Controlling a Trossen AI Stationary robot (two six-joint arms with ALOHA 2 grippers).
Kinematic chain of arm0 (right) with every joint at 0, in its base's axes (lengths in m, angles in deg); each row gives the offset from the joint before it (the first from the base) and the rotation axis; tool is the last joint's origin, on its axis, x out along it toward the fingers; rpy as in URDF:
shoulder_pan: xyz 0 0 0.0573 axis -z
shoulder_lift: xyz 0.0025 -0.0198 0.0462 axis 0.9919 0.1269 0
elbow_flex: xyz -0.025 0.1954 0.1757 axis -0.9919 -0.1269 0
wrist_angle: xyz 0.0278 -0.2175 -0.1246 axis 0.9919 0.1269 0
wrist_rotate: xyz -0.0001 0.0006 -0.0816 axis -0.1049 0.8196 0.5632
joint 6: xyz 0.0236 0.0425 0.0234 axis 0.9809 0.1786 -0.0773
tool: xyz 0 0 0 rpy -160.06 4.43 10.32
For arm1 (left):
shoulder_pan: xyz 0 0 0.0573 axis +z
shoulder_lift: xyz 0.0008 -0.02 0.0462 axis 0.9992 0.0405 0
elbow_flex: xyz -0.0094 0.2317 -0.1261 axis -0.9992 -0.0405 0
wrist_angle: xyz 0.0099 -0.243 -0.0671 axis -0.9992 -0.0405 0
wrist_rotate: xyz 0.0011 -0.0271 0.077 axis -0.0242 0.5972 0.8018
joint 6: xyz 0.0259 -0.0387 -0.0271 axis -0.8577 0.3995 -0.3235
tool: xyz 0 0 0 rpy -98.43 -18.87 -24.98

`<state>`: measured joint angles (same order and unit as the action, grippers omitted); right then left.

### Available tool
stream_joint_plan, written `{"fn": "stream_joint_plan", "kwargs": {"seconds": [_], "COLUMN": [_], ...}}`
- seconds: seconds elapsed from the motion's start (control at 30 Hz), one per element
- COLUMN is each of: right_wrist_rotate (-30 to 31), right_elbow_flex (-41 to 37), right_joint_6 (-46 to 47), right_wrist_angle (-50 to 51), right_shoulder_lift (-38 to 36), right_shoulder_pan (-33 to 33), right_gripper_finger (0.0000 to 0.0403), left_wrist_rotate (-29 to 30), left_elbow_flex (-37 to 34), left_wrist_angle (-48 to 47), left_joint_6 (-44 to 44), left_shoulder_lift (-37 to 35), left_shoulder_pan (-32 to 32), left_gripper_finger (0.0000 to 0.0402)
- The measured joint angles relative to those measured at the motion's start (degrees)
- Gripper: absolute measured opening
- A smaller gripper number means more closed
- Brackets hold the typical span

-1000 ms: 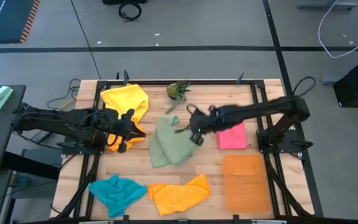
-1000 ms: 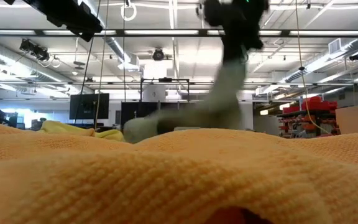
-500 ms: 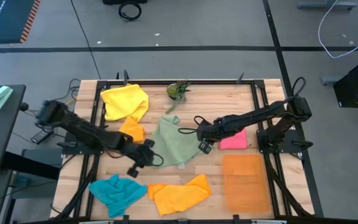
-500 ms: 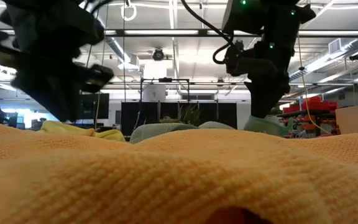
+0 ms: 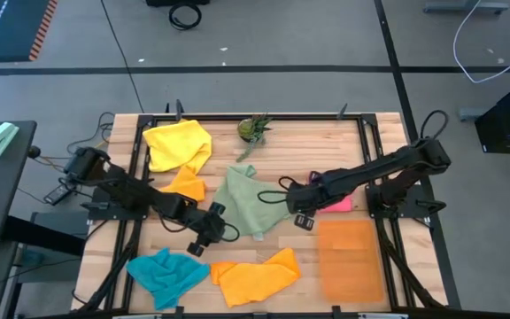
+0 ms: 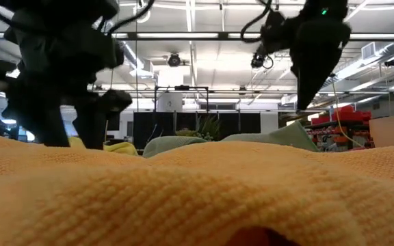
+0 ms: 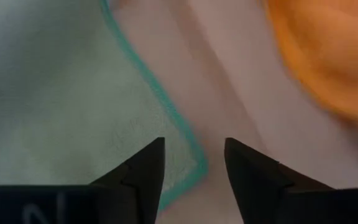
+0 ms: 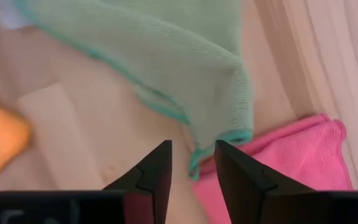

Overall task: Fold microfiber towels
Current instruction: Fold the green microfiber towel

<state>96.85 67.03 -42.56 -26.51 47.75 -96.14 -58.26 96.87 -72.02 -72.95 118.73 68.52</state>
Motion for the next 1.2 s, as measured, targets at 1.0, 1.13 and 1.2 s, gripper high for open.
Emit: {"fn": "stream_joint_plan", "kwargs": {"seconds": [1.0, 1.13, 1.2], "right_wrist_rotate": [4.7, 4.7, 4.7], "right_elbow_flex": [-0.4, -1.9, -4.5], "right_joint_6": [-2.5, 3.5, 5.0], "right_wrist_angle": [2.8, 1.4, -0.3], "right_shoulder_lift": [8.0, 3.1, 0.5], "right_shoulder_pan": [-8.2, -8.0, -7.1], "right_gripper_finger": [0.0131, 0.0125, 0.0121], "left_wrist_rotate": [-0.1, -0.1, -0.1], "left_elbow_flex": [0.0, 0.0, 0.0], "left_wrist_angle": [0.5, 0.5, 0.5], "left_joint_6": [6.0, 6.0, 6.0], "left_shoulder_lift": [3.7, 3.8, 3.8], "left_shoulder_pan": [1.1, 1.1, 1.1], "left_gripper_finger": [0.0010, 0.0014, 0.0023]}}
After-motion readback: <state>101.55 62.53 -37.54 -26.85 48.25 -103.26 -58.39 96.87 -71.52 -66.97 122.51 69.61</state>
